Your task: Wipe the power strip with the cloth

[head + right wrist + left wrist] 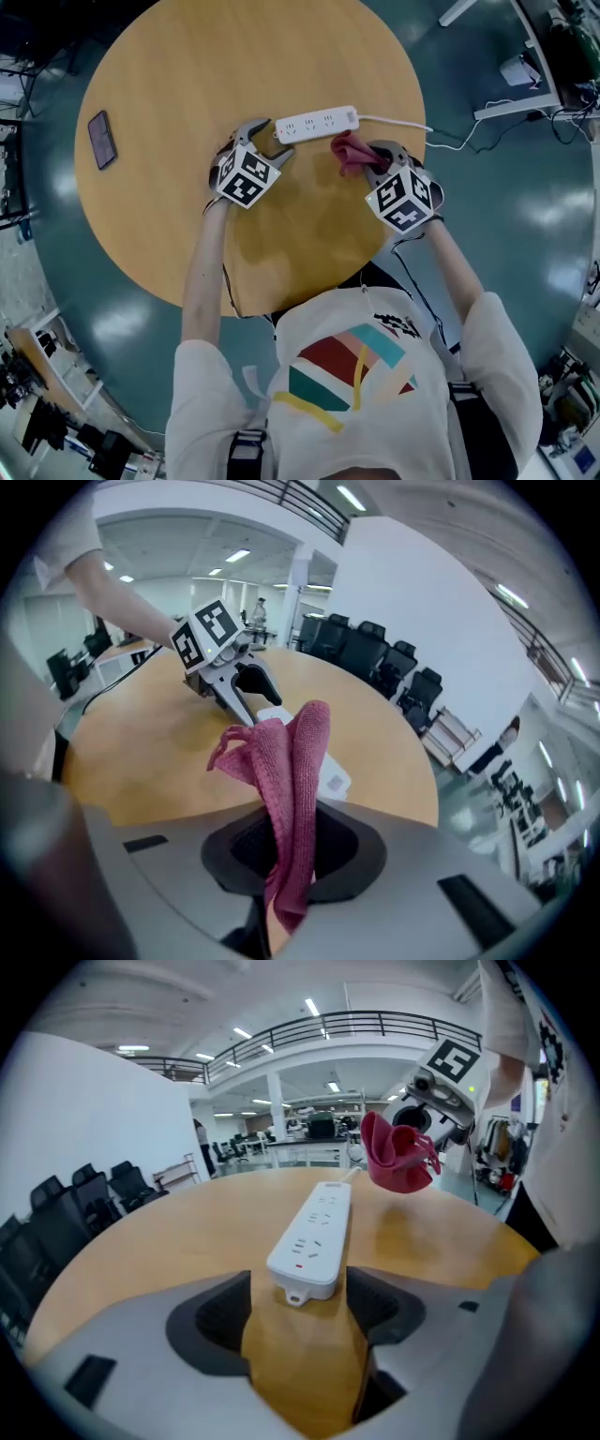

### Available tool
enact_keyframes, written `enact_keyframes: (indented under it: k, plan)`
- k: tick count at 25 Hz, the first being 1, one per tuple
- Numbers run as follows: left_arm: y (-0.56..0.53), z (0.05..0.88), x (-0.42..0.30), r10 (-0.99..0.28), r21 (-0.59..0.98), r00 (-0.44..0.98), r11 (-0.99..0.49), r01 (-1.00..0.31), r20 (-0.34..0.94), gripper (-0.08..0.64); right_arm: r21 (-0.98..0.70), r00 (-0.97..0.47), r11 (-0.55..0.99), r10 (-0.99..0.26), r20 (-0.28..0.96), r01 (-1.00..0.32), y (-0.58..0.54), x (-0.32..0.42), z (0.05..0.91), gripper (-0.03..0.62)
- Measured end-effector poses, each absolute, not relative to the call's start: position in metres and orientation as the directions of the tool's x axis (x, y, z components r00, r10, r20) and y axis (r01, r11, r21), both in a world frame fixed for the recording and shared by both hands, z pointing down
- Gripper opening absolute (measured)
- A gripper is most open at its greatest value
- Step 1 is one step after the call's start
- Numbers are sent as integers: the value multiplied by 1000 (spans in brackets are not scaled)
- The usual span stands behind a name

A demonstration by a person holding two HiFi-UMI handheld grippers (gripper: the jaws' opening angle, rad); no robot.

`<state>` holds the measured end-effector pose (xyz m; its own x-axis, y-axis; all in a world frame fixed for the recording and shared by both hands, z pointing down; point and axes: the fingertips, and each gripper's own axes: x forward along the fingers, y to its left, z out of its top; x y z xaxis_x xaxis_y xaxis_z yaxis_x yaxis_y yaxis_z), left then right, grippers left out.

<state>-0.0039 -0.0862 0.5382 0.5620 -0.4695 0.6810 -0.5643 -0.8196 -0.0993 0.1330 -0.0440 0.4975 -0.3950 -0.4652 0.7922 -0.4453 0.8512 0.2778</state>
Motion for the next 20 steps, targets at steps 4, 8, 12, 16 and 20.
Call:
enact_keyframes:
  k: [4,8,12,16,20]
  plan:
    - [-81,495,21,-573,16,577,-702,-712,583,362,412,-492,904,-412,767,-114,-89,120,459,38]
    - [-60,484,54,-580,72,534,-633,-771,615,215,480,-560,811,-240,793,333,-115,55,423,39]
    - [-53,496,41,-602,-12,442,-600,-800,665,41,475,-489,591,-151,859,652,-118,-28,418,40]
    - [-80,496,31,-610,36,436,-555,-831,662,41,365,-367,324,-58,928,873,-115,-81,443,40]
    - [-100,496,25,-618,7,421,-558,-830,664,41,220,-222,62,16,975,973,-92,-99,475,38]
